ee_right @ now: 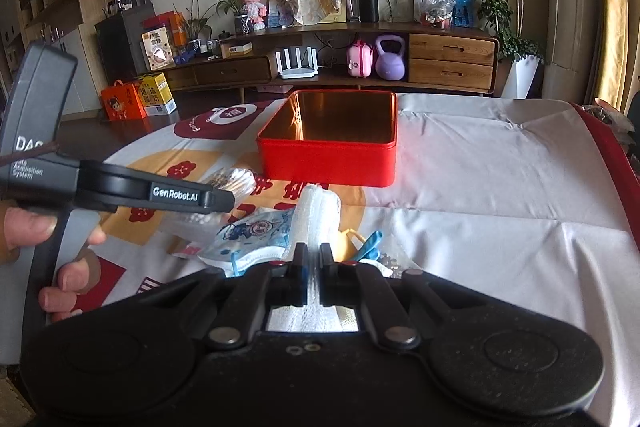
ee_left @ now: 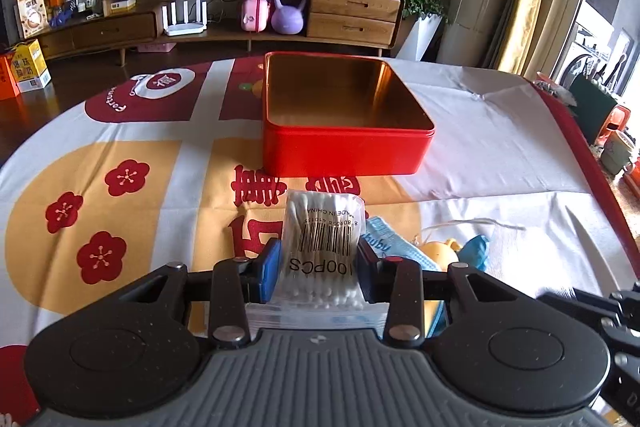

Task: Organize soft objects
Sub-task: 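Carry the swab bag and mesh bag with both grippers into the red tin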

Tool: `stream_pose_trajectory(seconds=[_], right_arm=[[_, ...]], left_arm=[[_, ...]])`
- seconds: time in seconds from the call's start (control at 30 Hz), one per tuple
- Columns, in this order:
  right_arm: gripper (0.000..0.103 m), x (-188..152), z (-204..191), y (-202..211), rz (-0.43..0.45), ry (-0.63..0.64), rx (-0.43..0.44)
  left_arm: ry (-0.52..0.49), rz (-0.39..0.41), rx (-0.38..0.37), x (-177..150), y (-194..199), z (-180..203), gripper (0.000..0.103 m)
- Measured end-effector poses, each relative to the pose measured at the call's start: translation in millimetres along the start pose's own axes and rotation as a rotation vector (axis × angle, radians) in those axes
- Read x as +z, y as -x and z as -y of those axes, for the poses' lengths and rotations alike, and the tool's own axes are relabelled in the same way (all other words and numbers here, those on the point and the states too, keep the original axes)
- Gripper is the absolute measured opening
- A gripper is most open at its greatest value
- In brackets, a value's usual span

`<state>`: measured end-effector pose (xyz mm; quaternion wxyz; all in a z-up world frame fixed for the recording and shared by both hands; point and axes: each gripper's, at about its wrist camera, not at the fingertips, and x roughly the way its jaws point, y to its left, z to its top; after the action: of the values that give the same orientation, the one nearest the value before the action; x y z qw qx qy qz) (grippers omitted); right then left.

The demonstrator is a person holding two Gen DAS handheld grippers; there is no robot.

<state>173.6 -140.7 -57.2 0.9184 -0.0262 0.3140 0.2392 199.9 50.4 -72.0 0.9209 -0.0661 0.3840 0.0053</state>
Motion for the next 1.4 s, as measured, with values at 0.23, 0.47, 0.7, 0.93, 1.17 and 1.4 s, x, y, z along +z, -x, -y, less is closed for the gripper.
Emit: stream_pose_trajectory(seconds=[0.23, 0.47, 0.7, 0.93, 1.17, 1.4], right_arm=[[0.004, 22, 5, 11, 0.013, -0.023, 0.032], [0.004, 47, 14, 13, 0.017, -0.056, 0.053], [0.004, 74, 21, 5, 0.021, -0.071, 0.072], [0.004, 99, 23, -13, 0.024, -0.047, 0.068], [0.004, 127, 31, -40, 0.027, -0.041, 0.064], [0.004, 148, 43, -80, 0.02, -0.052, 0.063]], left_arm=[[-0.027, 0.01, 0.01, 5, 26, 9, 0.039], [-0.054, 0.024, 0.011, 18, 45, 18, 0.039], [-0.061, 0.039, -0.003, 38, 53, 22, 0.039], [-0.088, 0.043, -0.005, 62, 45, 25, 0.039], [-0.116, 0.057, 0.018, 88, 24, 26, 0.039], [-0.139, 0.072, 0.03, 116, -6, 24, 0.039]])
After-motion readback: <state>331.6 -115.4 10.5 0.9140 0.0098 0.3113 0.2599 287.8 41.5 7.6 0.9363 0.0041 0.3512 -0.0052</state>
